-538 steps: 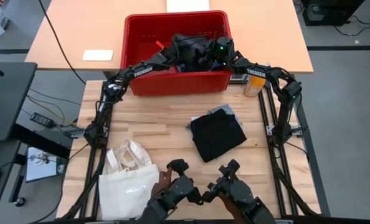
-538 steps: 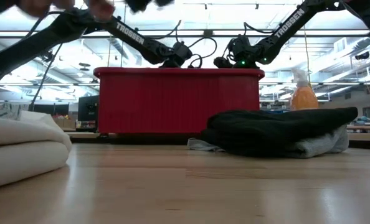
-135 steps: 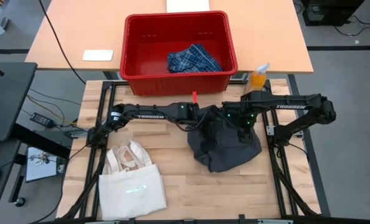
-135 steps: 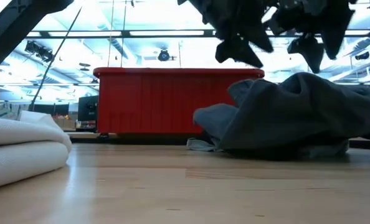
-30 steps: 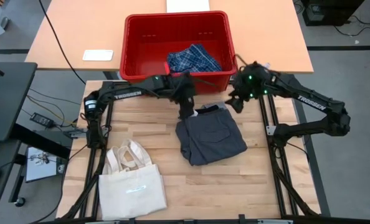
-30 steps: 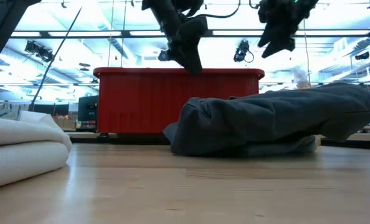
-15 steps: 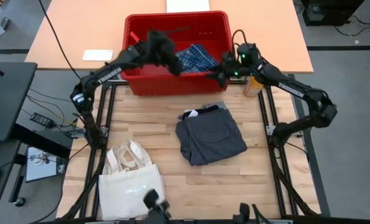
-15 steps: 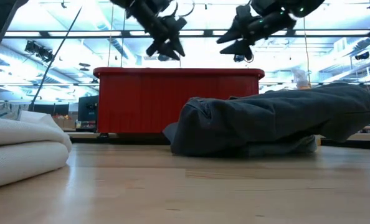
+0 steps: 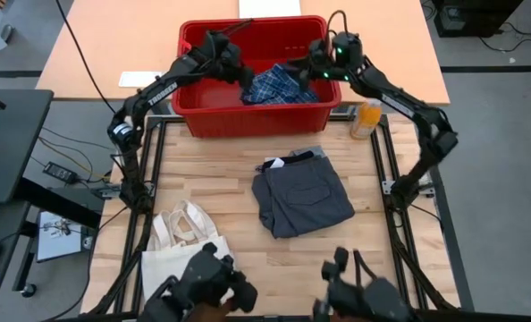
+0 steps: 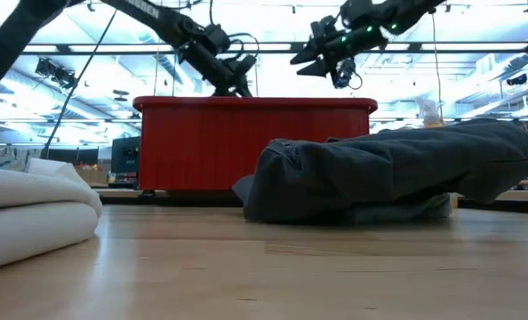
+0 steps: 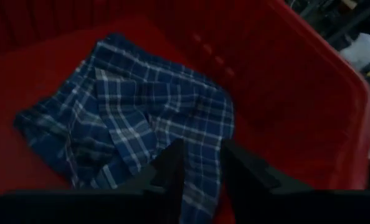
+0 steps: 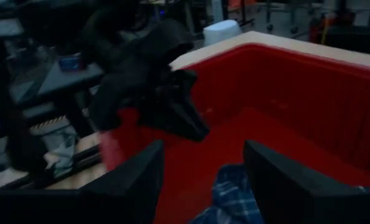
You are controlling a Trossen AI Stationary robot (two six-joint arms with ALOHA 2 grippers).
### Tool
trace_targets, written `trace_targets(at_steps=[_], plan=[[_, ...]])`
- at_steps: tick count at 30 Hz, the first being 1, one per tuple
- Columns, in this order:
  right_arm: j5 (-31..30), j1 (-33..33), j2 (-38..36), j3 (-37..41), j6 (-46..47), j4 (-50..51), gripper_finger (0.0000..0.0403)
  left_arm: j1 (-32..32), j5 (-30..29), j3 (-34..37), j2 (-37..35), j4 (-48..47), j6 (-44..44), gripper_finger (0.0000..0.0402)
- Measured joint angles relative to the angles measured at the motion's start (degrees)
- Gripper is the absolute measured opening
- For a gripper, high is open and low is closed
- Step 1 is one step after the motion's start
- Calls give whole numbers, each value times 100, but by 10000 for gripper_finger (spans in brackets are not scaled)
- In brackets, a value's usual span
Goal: Fold laundry
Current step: Remove the blue shorts from the red organizer bin
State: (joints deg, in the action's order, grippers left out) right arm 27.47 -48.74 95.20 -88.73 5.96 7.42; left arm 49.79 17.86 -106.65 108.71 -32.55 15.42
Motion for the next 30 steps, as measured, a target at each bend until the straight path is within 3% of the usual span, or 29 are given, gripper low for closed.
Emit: trace_targets(at_steps=[7, 11, 23, 30], plan=[[-4, -260, 1081, -1008, 70, 16, 226, 358, -45, 0, 297, 589, 384, 103], [-71, -350, 1588, -1337, 48, 32, 226, 627, -76, 0, 548, 571, 456, 123], [-75, -358, 2096, -1478, 8, 41, 226, 815, 331, 0, 1241, 217, 948, 292], [-261, -360, 2096, -1478, -382, 272, 226, 812, 475, 0, 1726, 15, 1498, 366]])
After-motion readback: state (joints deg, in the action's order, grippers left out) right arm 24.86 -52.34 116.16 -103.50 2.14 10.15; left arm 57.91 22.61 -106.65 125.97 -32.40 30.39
